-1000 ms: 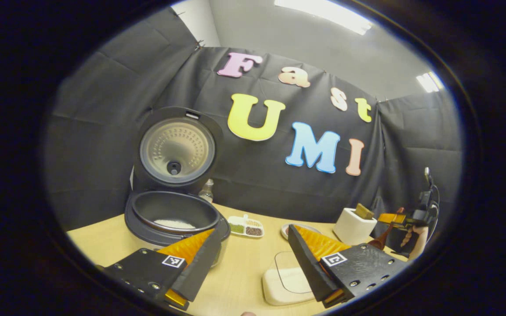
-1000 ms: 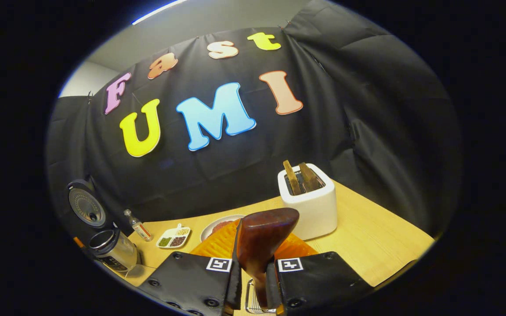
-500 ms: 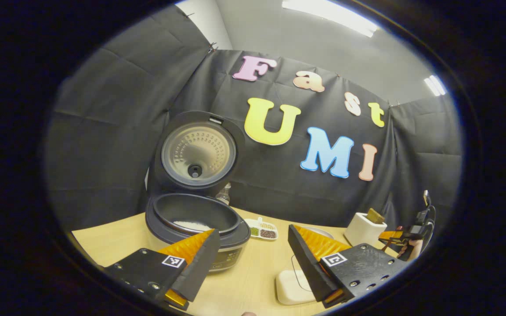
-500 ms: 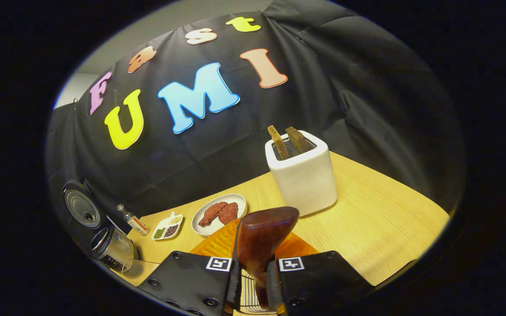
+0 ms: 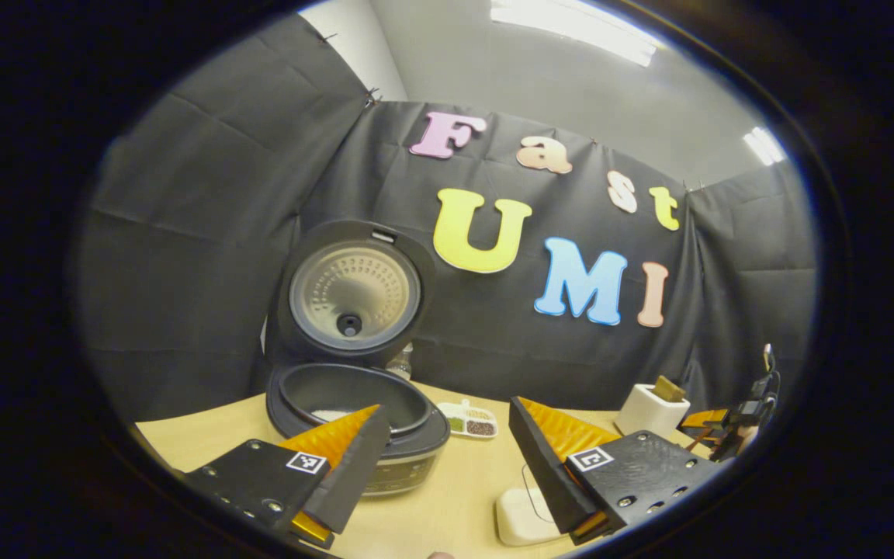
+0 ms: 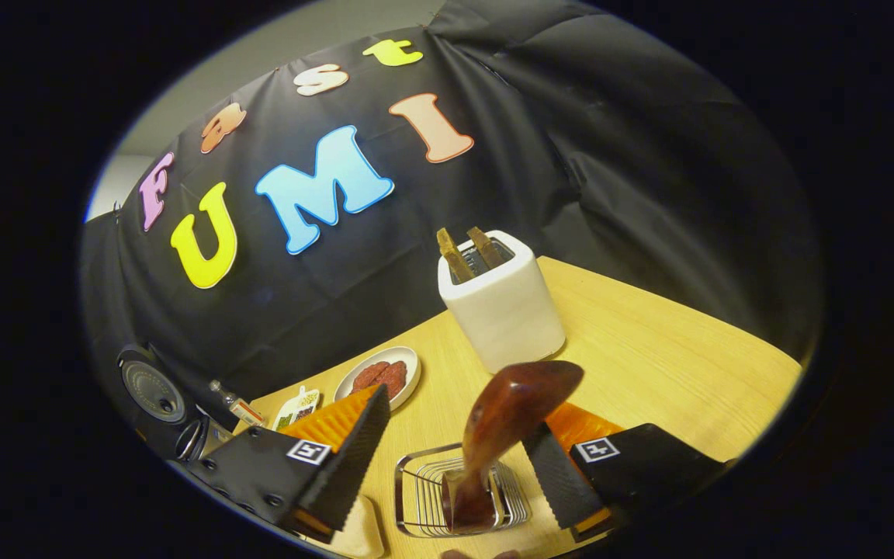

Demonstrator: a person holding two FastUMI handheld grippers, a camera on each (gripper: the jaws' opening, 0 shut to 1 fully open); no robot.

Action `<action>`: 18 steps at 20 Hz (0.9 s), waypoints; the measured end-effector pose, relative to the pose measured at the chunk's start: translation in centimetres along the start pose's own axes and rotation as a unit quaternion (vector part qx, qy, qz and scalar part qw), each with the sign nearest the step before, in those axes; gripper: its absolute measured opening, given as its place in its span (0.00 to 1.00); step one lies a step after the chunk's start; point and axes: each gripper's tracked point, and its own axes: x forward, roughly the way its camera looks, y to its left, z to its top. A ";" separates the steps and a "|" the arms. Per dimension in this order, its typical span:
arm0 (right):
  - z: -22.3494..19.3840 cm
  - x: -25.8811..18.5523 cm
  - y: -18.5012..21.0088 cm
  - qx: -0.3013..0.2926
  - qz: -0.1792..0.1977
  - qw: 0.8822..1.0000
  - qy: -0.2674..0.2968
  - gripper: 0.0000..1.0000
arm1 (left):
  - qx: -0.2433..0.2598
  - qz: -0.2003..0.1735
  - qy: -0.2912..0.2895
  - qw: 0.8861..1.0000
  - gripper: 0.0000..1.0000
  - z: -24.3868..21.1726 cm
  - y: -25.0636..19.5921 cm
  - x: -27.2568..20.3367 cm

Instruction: Close the left gripper, press the button to open the rice cooker; take a wooden spoon from the chopstick holder with the right hand, scoop a spoonful of rice and pour it into the rice cooker, then put the wooden spoon back into the chopstick holder.

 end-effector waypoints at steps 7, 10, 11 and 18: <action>3.5 -7.4 -0.6 -0.131 -0.010 0.989 -0.073 0.98 | -0.015 -0.001 -0.039 0.999 0.96 4.1 2.7 -0.3; 5.8 -10.7 -0.6 -0.145 -0.011 0.983 -0.112 0.98 | 0.015 0.018 -0.055 0.998 0.96 7.3 4.7 1.1; 6.4 -11.7 -0.3 -0.142 -0.005 0.982 -0.126 0.98 | 0.031 0.023 -0.065 0.997 0.96 8.8 5.0 1.7; 5.7 -14.7 1.0 -0.175 0.016 0.972 -0.159 0.98 | 0.116 0.090 -0.161 0.976 0.96 19.5 7.6 7.2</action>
